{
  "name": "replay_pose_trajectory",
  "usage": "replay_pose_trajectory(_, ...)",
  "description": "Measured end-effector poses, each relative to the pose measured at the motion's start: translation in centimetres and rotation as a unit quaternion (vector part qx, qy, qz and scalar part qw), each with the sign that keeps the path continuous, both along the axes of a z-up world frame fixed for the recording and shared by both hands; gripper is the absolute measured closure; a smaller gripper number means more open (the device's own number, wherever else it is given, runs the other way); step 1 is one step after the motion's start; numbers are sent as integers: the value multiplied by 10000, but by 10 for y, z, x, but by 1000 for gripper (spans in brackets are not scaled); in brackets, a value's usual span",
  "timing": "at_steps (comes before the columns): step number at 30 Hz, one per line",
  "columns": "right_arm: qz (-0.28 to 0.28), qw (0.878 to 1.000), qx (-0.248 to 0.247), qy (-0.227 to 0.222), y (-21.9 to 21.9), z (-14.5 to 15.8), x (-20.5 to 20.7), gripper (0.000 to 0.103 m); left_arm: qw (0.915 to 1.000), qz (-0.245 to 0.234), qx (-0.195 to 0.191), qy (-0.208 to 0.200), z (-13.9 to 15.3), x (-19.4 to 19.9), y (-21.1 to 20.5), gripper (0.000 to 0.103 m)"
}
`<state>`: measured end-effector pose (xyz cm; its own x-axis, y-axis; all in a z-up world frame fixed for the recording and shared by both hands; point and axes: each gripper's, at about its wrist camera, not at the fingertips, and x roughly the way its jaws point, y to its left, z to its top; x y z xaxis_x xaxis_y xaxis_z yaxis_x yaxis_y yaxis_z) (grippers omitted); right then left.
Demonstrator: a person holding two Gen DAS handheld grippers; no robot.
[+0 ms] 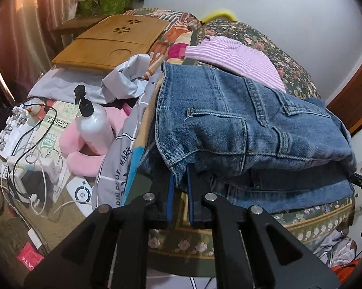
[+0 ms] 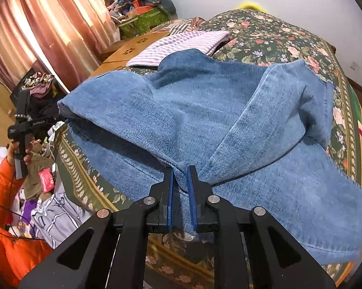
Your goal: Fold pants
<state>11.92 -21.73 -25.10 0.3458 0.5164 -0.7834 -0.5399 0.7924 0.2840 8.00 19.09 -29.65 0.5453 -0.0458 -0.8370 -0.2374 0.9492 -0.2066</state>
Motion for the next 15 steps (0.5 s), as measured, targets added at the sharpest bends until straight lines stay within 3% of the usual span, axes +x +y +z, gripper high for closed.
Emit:
replay_pose_trajectory(9,-44,9998,-109,-147,-12,28,-5,82,9995,59,175,-260,54,-13,-8,94)
replay_pose_trajectory(15,-417,9973,-166,-573,-36,59,9,81,9967,-235,431,-649,100,23,-39,94)
